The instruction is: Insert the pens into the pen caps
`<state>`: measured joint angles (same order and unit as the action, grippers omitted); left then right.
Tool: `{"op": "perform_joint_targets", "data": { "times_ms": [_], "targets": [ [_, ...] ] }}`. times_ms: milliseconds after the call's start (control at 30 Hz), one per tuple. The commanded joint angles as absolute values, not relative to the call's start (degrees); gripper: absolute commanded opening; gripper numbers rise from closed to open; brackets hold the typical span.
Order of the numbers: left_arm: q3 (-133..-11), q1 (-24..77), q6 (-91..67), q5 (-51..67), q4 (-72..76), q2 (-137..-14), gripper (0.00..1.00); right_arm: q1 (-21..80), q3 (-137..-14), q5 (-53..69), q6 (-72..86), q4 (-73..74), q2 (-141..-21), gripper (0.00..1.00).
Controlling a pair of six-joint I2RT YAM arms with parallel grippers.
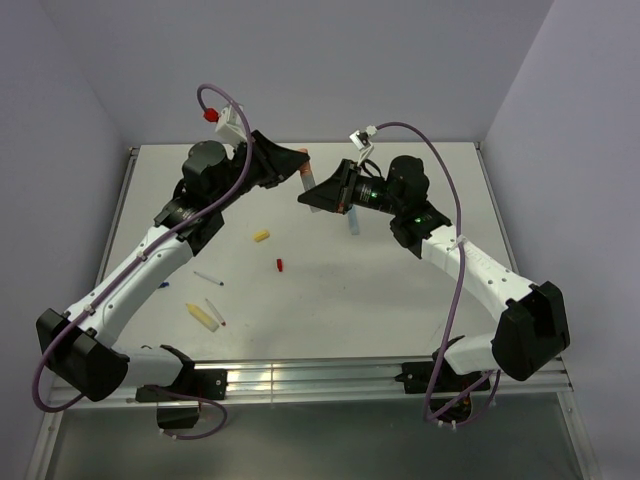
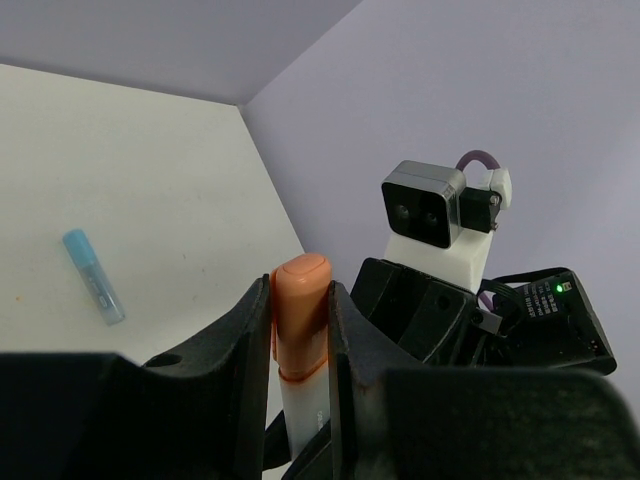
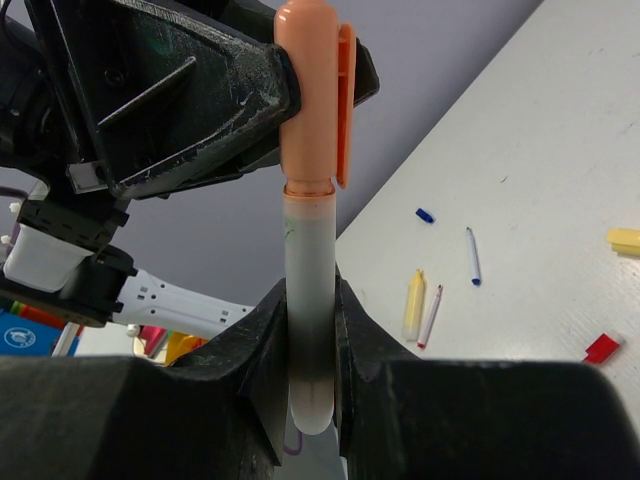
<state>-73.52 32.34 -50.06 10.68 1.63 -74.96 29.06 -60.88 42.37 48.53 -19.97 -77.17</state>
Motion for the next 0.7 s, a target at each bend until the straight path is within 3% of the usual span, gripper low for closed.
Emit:
{"op": "perform_joint_targets", "data": {
  "times_ms": [0, 667],
  "targets": [
    [-73.92, 33.31, -48.78, 12.66, 2.02, -74.71, 0.0, 27.86, -63.46, 40.78, 48.25, -23.81, -75.41, 0.0],
    [-62.68, 45.96, -46.59, 9.58, 11.95, -64.69, 0.0, 27.33, -56.61, 40.69, 48.43, -33.48, -67.68, 0.0]
  ]
}}
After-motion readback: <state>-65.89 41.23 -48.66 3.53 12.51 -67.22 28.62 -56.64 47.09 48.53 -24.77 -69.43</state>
